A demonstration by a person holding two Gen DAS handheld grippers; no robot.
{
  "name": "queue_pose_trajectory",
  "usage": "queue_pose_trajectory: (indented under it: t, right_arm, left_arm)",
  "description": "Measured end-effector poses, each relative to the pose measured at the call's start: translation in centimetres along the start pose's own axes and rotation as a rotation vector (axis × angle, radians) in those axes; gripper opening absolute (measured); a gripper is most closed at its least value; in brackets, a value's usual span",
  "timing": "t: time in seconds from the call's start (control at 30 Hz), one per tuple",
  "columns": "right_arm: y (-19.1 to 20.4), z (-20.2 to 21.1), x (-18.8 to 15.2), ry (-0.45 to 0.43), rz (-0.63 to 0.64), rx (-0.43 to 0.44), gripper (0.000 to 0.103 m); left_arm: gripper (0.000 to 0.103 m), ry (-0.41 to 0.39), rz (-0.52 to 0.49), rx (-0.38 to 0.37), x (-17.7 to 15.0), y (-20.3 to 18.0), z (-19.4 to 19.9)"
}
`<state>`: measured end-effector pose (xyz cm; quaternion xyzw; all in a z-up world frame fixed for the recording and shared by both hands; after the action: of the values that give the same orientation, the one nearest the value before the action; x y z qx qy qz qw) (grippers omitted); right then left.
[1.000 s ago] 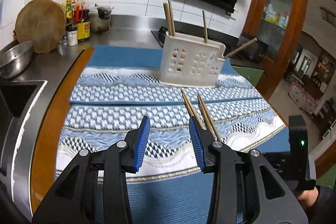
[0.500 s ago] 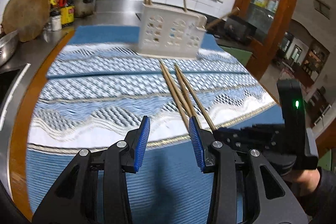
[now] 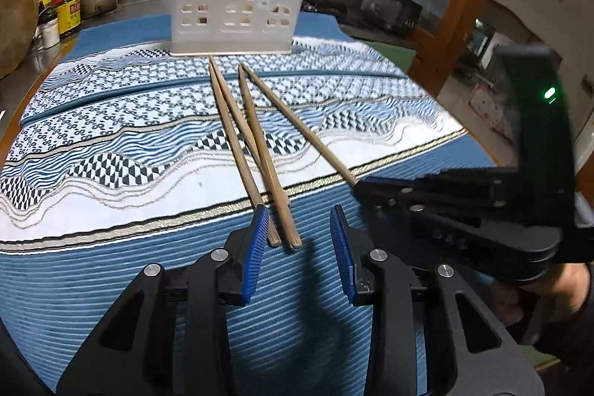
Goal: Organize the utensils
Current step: 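Grasp a chopstick with the right gripper while the left gripper grasps another, then lift both held chopsticks and carry them above the white caddy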
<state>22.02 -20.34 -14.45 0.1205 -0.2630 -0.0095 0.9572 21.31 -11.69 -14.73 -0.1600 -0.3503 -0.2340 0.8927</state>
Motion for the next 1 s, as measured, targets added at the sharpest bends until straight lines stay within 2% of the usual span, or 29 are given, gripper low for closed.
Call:
queue_pose_trajectory:
  t: [0.17,0.63,0.87,1.0]
  right_arm:
    - [0.0,0.0,0.0,0.0,-0.005,0.014,0.007]
    - [0.0,0.0,0.0,0.0,-0.013,0.036,0.007]
    - [0.2,-0.1,0.0,-0.003,0.007,0.026,0.007]
    - [0.1,0.0,0.0,-0.006,0.008,0.031,0.008]
  left_arm:
    - [0.017,0.021,-0.004,-0.013,-0.1,-0.1,-0.7]
    - [0.017,0.095,0.006,0.025,0.3,-0.1,-2.7]
    - [0.009,0.107,0.008,0.053,0.4,0.2,-2.8]
    - [0.008,0.096,0.014,0.069,0.6,0.7,-2.0]
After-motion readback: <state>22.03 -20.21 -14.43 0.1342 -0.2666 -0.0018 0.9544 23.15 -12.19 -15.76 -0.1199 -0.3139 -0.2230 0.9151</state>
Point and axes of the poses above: each gripper's, at about its wrist camera, not at the fingertips, and z roughly against the way its jaws point, y to its left, x to its top, the point moved 8 cm from there along -z, roughly the way its jaws point, and after that the axes turned 8 degrees about -z, right-handed, at the moved point
